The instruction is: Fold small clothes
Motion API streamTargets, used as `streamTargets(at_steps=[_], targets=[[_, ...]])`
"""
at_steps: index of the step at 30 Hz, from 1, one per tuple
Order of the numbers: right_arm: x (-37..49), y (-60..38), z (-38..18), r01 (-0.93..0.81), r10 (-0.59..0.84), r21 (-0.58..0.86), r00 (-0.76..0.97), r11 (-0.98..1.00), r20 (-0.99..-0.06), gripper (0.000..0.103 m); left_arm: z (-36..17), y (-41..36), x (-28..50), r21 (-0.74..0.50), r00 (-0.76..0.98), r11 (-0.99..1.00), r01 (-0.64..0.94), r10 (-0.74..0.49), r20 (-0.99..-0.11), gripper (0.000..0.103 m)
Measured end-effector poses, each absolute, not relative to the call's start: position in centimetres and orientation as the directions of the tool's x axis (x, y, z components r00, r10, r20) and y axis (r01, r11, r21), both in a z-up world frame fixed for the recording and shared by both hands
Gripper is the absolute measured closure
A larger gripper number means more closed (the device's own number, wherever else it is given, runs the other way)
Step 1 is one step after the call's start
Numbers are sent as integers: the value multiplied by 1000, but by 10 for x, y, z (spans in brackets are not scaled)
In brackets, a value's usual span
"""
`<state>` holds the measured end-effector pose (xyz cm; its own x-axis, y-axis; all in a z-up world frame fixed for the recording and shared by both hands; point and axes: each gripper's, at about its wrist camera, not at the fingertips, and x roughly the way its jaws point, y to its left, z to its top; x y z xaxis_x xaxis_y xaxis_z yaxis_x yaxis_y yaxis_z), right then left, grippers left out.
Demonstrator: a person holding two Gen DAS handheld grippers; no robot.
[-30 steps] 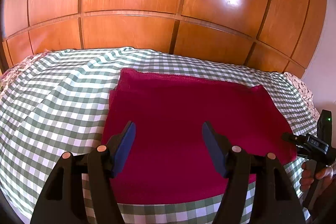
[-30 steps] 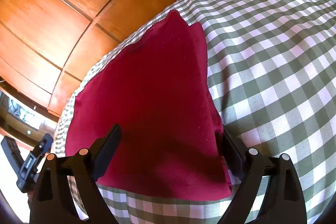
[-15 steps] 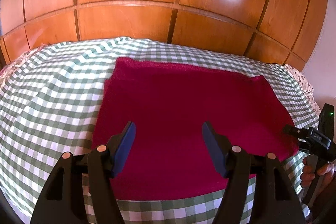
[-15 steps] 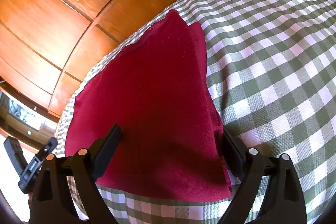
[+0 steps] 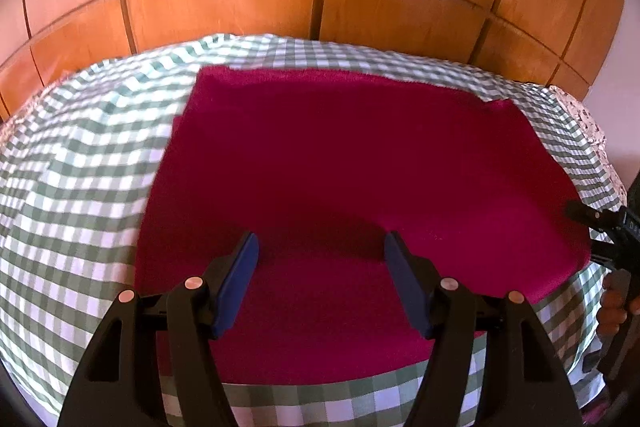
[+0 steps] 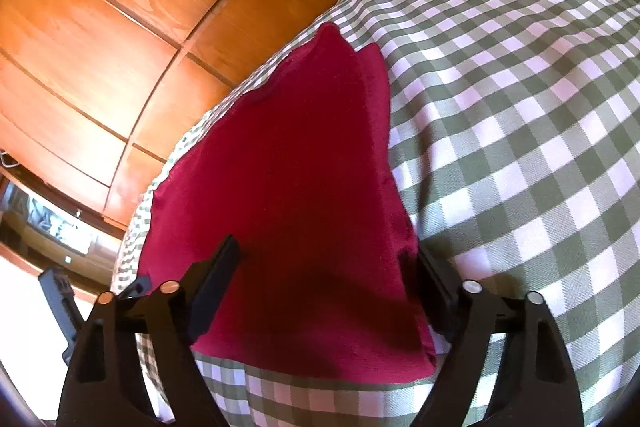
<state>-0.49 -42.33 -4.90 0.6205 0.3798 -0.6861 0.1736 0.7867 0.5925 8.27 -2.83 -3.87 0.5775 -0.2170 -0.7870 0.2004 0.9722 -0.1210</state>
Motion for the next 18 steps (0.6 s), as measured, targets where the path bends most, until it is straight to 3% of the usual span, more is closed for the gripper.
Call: streamTargets(at_steps=[3, 13, 18], targets=[[-9, -430, -51, 186, 385, 608, 625, 772, -680, 34, -37, -31, 83, -93, 592, 973, 209, -201, -780, 38], [-8, -428, -50, 196, 387, 603, 608, 773, -694, 34, -39, -33, 79, -76, 601, 972, 221, -197, -775, 38], [2, -420, -48, 205, 379, 571, 568, 795, -731, 46, -41, -29, 83, -101, 596, 971, 218, -214, -774, 37]])
